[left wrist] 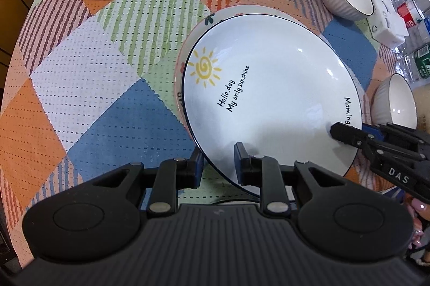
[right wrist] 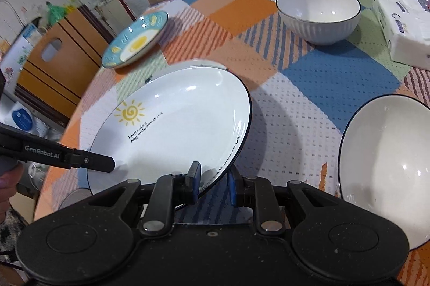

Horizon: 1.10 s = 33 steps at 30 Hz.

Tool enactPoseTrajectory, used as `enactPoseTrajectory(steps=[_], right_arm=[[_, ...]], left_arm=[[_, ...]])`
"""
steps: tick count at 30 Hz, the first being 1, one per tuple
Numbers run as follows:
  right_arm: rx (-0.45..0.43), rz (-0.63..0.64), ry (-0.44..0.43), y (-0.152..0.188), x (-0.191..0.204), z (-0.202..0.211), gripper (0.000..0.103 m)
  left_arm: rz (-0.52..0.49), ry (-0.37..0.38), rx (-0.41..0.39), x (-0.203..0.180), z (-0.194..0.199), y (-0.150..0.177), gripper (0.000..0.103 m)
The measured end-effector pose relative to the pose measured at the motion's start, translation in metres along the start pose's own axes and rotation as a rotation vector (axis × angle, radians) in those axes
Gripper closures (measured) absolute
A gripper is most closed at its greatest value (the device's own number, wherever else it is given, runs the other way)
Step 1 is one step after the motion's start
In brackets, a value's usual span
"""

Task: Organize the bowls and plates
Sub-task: 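Lower the sun-print plate onto the pink-bunny plate and open the left gripper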

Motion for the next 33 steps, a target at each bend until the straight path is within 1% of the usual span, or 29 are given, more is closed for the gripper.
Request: enactPoseTrajectory(steps=[3,7,9,11,13,19,23,30,32,33], right_arm=[[0.011,0.016,0.033,0.0,0.002,-0.002,0.078],[0.005,0.092,0.114,-0.003,0.011,-0.004,0.074],[-0.001,0.122,0.147,-0.004,0.012,-0.005,0.073],[-0.01,0.155,0.173,-0.005,0.013,-0.003,0.073],[-0.027,0.183,0.196,-0.007,0.015,0.004,0.073],[-0.071,0.2,0.138,-0.014,0.023,0.042,0.073],[-0.087,0.216,0.101,-0.018,0.037,0.066,0.073],[-0.132,0.32,0.064,-0.018,0.075,0.102,0.073],[-0.147,0.339,0.052,-0.02,0.085,0.11,0.069],[-0.152,0.347,0.05,-0.021,0.089,0.112,0.068]], left_arm=[[0.011,0.005,0.009,0.003,-0.003,0.0,0.081],[0.004,-0.018,0.004,0.003,-0.004,-0.002,0.081],[-0.004,-0.051,0.003,0.003,-0.002,-0.002,0.082],[-0.03,-0.081,-0.023,0.001,0.004,-0.001,0.083],[-0.047,-0.094,-0.042,-0.001,0.014,0.001,0.083],[-0.077,-0.138,-0.077,0.0,0.043,0.013,0.083],[-0.101,-0.195,-0.113,0.006,0.061,0.024,0.082],[-0.096,-0.204,-0.152,0.016,0.09,0.044,0.081],[-0.091,-0.204,-0.166,0.019,0.1,0.047,0.079],[-0.086,-0.203,-0.173,0.021,0.105,0.048,0.072]])
Point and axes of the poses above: each gripper's, at about its wrist camera, not at the fingertips, and z roughly against the way its jaws point, x to its left, y to its underside, the point moved 8 cm from there along -z, roughly the way its jaws point, and after that the axes turned 7 degrees about x, right-handed, at the moved point
